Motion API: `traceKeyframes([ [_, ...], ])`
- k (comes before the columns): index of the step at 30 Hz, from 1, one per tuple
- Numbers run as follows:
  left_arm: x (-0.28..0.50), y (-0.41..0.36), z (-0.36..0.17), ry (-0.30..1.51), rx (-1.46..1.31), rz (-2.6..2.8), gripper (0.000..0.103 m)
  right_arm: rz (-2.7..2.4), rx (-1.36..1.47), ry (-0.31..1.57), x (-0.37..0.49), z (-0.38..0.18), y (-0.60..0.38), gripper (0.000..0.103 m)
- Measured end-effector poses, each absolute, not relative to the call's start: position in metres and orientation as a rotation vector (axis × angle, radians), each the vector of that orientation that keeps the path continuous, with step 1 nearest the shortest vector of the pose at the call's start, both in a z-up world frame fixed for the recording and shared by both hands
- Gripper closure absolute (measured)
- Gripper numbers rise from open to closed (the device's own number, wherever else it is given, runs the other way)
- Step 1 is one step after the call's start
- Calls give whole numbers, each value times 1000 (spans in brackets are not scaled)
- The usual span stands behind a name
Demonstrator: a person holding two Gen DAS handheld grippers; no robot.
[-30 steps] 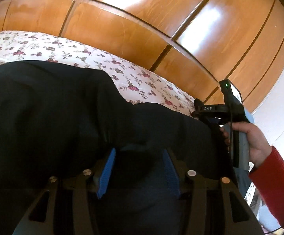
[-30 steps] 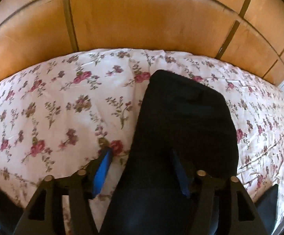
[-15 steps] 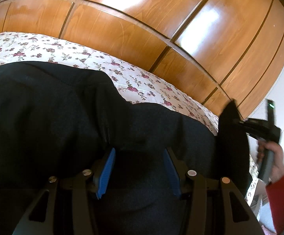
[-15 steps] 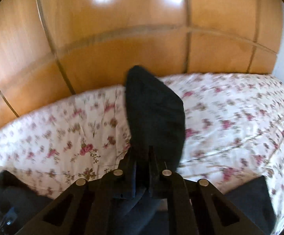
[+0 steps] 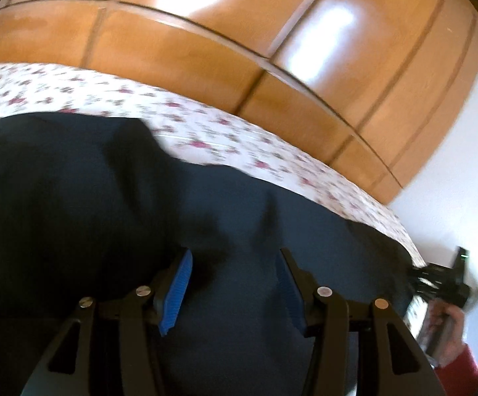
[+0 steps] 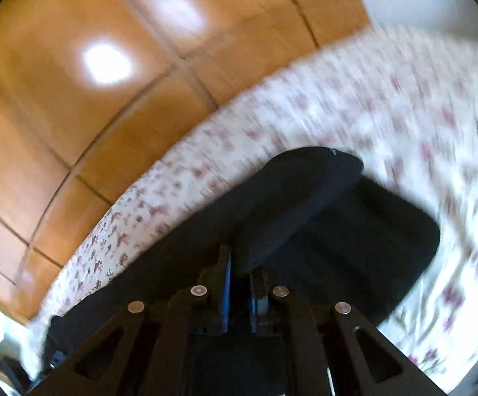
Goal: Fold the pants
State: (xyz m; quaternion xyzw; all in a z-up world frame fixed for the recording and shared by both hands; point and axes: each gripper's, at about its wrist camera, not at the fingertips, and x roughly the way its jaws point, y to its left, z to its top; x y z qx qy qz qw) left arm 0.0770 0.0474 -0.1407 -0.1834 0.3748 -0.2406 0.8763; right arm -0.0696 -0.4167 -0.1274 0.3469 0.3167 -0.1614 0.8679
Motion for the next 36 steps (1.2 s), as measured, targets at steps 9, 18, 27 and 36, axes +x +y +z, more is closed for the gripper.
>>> traceKeyframes([
  [9, 25, -73, -111, 742, -48, -781, 38, -265, 904, 556, -84, -140, -437, 63],
  [18, 12, -131, -131, 782, 162, -812, 38, -312, 892, 605, -85, -142, -443, 63],
  [27, 10, -142, -128, 780, 255, -828, 38, -368, 758, 669, -72, -139, -435, 63],
  [36, 10, -152, -125, 772, 275, -835, 66, -370, 734, 693, -69, -136, -434, 63],
])
